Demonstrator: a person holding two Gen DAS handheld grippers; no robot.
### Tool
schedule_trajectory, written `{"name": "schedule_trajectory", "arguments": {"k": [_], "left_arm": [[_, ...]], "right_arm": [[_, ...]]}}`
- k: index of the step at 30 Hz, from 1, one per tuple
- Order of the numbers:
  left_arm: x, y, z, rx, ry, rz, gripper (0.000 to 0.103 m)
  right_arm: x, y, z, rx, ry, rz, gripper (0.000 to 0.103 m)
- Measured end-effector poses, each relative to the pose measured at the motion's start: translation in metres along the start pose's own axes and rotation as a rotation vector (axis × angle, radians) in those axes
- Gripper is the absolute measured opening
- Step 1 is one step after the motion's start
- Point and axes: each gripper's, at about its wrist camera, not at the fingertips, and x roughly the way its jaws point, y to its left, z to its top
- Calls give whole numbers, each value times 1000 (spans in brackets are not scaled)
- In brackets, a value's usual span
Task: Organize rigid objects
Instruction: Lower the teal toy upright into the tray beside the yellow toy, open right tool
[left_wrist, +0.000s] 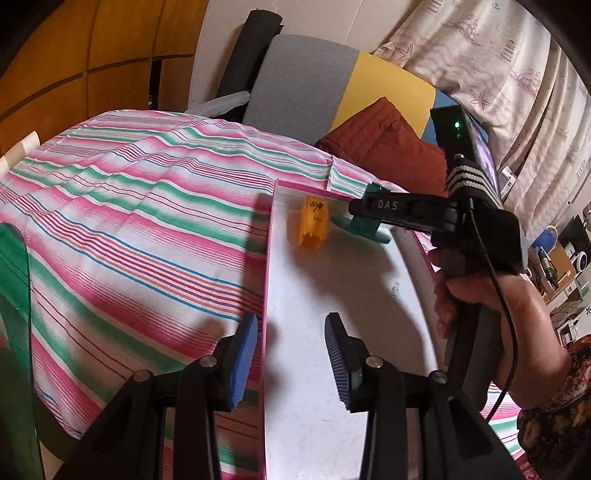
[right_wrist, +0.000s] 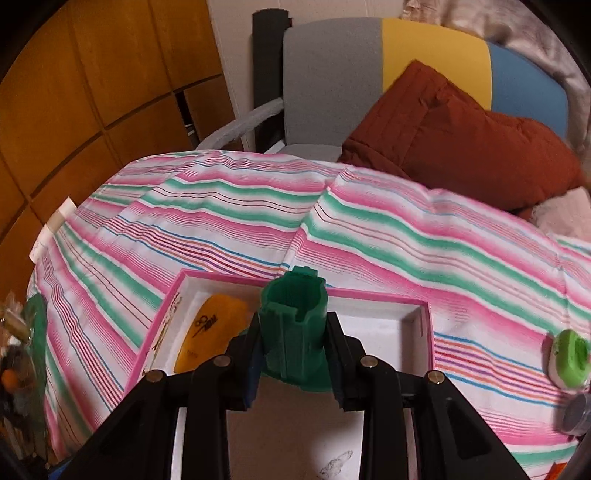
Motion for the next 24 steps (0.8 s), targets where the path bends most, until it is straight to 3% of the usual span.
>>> {"name": "schedule_trajectory", "arguments": {"k": [2,6,24], "left_arm": [[0,2,0,-10,-2,8,38],[1,2,-2,-28,-5,-2,38],[-13,-23,-12,21,-22,-23,38]], "right_arm": [[-1,-2,-2,1,1,9,44],[-16,-5,-5,-6,-17,43,55],[-85,-12,-46,-1,-38,48,60]]}}
